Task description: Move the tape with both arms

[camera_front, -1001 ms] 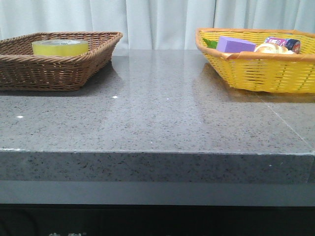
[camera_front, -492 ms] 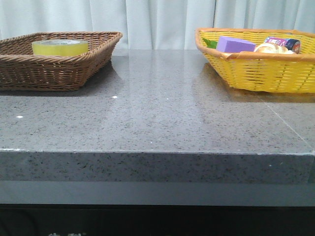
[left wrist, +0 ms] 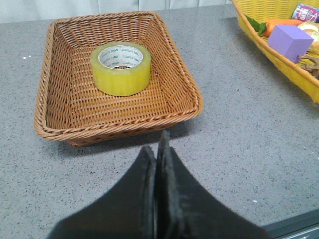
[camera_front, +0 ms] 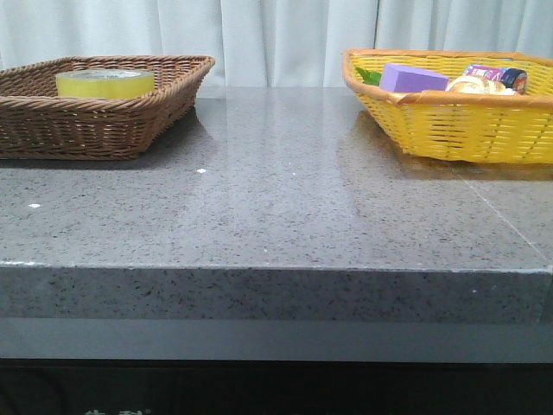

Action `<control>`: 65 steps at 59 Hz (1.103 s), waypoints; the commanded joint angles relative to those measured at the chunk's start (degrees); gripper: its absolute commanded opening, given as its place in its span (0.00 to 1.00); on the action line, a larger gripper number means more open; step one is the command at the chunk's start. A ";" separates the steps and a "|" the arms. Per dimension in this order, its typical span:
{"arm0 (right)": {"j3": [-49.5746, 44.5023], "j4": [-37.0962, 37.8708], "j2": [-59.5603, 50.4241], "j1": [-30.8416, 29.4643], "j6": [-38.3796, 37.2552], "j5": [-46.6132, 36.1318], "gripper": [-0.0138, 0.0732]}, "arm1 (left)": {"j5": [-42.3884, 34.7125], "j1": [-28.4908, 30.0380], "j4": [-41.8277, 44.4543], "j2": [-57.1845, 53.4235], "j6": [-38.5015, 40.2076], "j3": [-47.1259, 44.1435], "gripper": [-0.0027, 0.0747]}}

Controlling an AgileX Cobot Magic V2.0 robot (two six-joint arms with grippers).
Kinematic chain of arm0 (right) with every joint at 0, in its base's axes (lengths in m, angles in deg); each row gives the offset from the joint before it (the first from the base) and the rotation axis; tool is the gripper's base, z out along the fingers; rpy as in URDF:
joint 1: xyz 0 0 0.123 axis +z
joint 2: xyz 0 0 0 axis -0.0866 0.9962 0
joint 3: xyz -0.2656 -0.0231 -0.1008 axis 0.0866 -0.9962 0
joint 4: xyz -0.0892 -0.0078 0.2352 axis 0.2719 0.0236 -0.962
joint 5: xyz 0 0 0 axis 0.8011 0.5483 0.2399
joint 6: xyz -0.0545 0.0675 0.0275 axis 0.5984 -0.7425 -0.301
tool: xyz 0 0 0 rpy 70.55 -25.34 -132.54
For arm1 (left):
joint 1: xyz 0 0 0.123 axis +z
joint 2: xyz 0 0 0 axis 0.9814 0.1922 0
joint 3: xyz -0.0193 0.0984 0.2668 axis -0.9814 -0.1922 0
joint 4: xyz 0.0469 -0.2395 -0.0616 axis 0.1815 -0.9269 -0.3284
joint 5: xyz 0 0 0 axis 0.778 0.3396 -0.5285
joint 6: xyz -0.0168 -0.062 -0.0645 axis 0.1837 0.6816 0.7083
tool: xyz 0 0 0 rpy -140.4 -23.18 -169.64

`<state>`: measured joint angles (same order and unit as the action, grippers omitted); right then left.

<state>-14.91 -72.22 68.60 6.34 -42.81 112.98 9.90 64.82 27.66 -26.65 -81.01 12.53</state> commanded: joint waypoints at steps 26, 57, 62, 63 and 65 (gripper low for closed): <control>1.31 -0.68 0.08 -0.48 0.04 -3.70 0.08 | -18.57 13.40 -1.83 -21.70 0.69 -24.85 0.01; 1.31 -0.68 0.08 -0.48 0.04 -3.70 0.08 | -32.18 14.49 1.70 -35.40 9.47 -45.08 0.01; 1.31 -0.68 0.08 -0.48 0.04 -3.70 0.08 | -36.92 14.49 1.85 -36.53 9.47 -47.84 0.01; 1.31 -0.68 0.08 -0.48 0.04 -3.70 0.08 | -38.03 14.38 1.99 -36.53 9.47 -48.33 0.01; 1.31 -0.68 0.08 -0.48 0.04 -3.62 0.08 | -40.51 14.38 2.32 -36.53 9.47 -49.59 0.01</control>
<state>-14.91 -72.22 68.60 6.34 -42.81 112.98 -20.82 79.20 29.50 -61.97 -72.18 -36.47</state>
